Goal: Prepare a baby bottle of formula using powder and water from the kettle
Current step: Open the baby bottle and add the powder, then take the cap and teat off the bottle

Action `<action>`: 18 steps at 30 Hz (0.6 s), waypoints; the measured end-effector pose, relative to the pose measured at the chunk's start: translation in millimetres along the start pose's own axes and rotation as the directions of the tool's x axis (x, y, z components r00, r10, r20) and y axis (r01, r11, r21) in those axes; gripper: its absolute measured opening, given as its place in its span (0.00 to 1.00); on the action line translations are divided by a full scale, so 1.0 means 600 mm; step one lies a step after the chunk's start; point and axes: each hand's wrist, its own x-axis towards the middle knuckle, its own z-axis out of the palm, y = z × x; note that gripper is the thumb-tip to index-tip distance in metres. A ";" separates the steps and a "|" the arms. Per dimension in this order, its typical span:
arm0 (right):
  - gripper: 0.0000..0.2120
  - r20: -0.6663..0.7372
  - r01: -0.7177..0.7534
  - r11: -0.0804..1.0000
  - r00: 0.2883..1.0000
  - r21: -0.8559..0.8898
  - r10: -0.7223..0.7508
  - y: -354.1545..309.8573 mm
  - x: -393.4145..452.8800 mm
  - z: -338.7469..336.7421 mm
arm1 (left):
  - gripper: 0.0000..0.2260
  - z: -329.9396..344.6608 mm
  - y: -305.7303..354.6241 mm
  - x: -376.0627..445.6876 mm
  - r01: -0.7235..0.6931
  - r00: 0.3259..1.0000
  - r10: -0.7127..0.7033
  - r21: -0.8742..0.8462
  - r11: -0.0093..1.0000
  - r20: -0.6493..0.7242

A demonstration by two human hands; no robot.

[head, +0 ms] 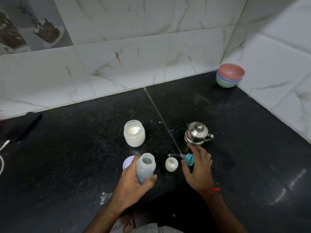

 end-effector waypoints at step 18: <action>0.27 0.044 0.087 0.888 0.992 0.452 -0.120 -0.080 0.002 -0.032 | 0.21 0.014 0.001 0.012 -0.038 0.999 0.035 0.088 0.995 0.038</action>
